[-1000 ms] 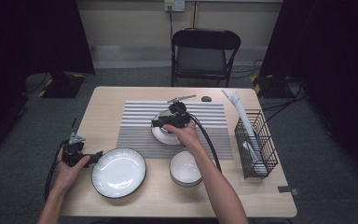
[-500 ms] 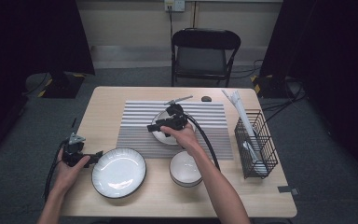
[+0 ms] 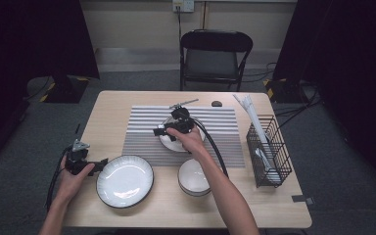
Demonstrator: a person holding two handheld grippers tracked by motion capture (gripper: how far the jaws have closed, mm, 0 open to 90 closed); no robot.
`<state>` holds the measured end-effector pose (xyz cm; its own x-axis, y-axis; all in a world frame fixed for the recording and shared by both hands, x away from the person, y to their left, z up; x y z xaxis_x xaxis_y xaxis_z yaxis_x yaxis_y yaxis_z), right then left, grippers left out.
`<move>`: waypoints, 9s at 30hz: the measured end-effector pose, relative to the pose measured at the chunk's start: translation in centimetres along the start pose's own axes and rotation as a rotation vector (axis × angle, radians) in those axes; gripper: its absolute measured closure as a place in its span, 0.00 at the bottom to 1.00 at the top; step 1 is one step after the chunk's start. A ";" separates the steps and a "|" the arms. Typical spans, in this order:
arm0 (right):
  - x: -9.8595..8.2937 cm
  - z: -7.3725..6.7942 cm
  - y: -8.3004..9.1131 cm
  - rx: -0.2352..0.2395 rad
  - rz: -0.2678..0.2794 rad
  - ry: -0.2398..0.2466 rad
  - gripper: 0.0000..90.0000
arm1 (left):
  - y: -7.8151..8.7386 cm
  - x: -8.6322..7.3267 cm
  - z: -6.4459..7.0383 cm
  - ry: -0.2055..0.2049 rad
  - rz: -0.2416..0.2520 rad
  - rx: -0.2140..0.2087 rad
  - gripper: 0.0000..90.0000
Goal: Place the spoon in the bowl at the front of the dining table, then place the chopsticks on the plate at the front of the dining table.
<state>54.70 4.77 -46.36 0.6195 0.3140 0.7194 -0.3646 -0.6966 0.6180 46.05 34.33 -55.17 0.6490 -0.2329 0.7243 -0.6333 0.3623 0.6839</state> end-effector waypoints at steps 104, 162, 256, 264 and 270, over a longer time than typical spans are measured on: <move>-3.1 7.4 21.7 -0.303 0.260 -0.102 0.45 | 0.0 0.0 0.0 0.005 0.000 0.002 0.06; -4.9 14.1 23.9 -0.466 0.244 -0.249 0.45 | -0.1 0.1 -0.1 -0.001 -0.004 0.002 0.04; -5.7 12.5 24.1 -0.440 0.226 -0.180 0.77 | -0.1 0.0 -0.1 0.002 -0.002 0.005 0.04; -6.3 12.6 24.0 -0.461 0.200 -0.169 0.77 | -0.1 0.0 -0.1 0.004 -0.002 0.004 0.04; -6.4 12.9 24.1 -0.487 0.203 -0.177 0.77 | -0.1 0.0 -0.1 0.004 -0.001 0.004 0.04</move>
<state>50.89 -22.31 -40.14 0.5954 0.0618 0.8011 -0.7422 -0.3396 0.5778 46.16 34.34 -55.23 0.6514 -0.2300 0.7230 -0.6341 0.3582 0.6853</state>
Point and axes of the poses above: each handheld gripper's, and its own axes: y roughly backward along the jaws, x roughly out of its top, z roughly to its right, the point moved 7 cm from there along -y, roughly forward along the jaws, and after that the axes turned 7 degrees about -x, right-handed, at the moved point
